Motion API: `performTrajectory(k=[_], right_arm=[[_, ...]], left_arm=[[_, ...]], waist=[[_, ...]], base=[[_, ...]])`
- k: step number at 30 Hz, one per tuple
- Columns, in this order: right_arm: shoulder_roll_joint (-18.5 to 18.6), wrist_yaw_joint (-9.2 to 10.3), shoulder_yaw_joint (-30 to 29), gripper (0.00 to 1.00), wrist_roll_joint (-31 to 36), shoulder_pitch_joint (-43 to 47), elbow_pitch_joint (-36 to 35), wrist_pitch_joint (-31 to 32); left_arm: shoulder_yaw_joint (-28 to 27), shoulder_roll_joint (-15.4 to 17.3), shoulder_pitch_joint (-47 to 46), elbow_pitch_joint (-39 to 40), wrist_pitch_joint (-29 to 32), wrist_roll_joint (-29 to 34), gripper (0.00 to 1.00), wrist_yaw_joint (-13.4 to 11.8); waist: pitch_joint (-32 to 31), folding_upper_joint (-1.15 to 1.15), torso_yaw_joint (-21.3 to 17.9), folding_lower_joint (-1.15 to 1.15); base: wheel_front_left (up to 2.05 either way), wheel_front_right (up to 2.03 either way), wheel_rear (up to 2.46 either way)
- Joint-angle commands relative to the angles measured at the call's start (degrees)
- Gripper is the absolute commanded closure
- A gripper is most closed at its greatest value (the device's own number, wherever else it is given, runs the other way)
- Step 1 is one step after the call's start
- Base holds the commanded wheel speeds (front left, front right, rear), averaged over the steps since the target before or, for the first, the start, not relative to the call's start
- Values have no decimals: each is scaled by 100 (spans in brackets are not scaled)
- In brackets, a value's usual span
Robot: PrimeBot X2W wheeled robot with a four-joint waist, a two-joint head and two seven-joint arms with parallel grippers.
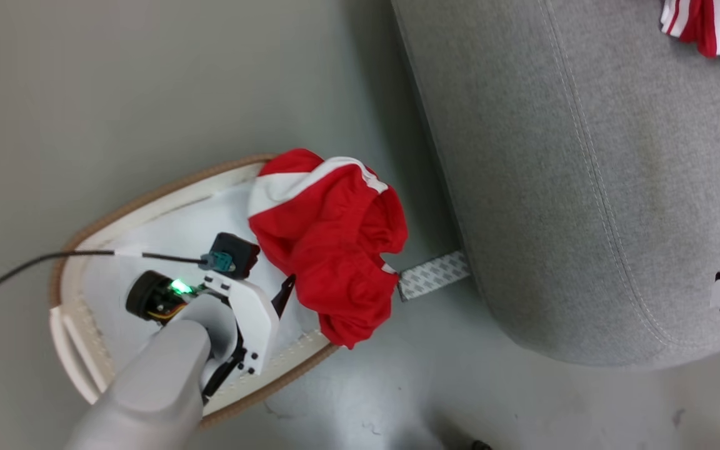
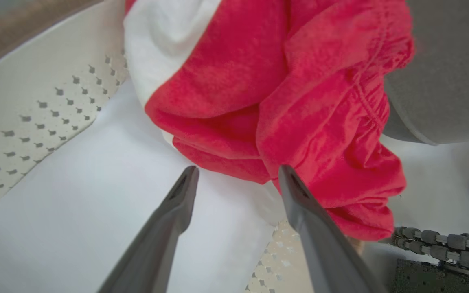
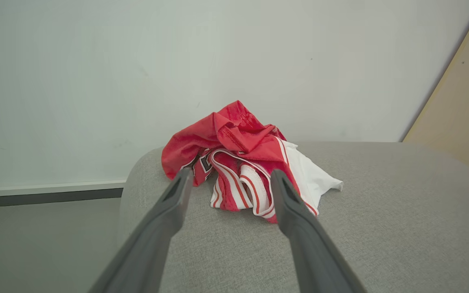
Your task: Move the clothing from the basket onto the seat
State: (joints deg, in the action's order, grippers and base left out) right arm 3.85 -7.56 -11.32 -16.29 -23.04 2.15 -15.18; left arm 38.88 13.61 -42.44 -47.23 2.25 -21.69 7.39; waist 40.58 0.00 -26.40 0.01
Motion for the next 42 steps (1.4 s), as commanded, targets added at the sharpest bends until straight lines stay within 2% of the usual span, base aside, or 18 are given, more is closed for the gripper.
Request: performTrajectory(k=[1, 11, 16, 19, 26, 27, 29, 36, 42], right_arm=[[-17, 15, -10, 0, -40, -99, -34, 5], [-101, 15, -108, 0, -105, 27, -183, 6], [-104, 15, -108, 0, -299, 89, -155, 6], [-104, 15, -77, 0, -340, 108, -153, 5], [-104, 15, -35, 0, -396, 139, -136, 5], [-104, 15, -26, 0, -395, 137, -131, 5], [-103, 15, -18, 0, -390, 125, -119, 5], [-101, 15, 70, 0, -343, -25, 4, 6], [-97, 15, 148, 0, -191, -154, 132, 5]], left_arm=[[44, 71, -97, -22, 35, -77, 0, 11], [848, 263, -613, -136, 291, -988, 0, 12], [1564, 314, -775, 144, 197, -1382, 0, 13], [2024, 524, -932, 349, 204, -1708, 0, 12], [2629, 660, -1310, 430, 12, -2311, 0, 13], [2714, 656, -1366, 428, -15, -2399, 23, 13], [2860, 647, -1457, 424, -71, -2503, 100, 13], [3181, 728, -1582, 304, -349, -2863, 100, 12], [3302, 707, -1357, 238, -930, -2943, 100, 13]], waist=[[253, 0, -226, -1], [608, 0, -312, -1], [683, 0, -308, -1], [726, 0, -297, -1], [791, 0, -277, -1], [796, 0, -274, -1], [802, 0, -268, -1], [669, 0, -300, -1], [130, 0, -337, -1]], base=[[0, 0, 0], [0, 0, 0], [0, 0, 0], [0, 0, 0], [0, 0, 0], [0, 0, 0], [0, 0, 0], [0, 0, 0], [0, 0, 0]])
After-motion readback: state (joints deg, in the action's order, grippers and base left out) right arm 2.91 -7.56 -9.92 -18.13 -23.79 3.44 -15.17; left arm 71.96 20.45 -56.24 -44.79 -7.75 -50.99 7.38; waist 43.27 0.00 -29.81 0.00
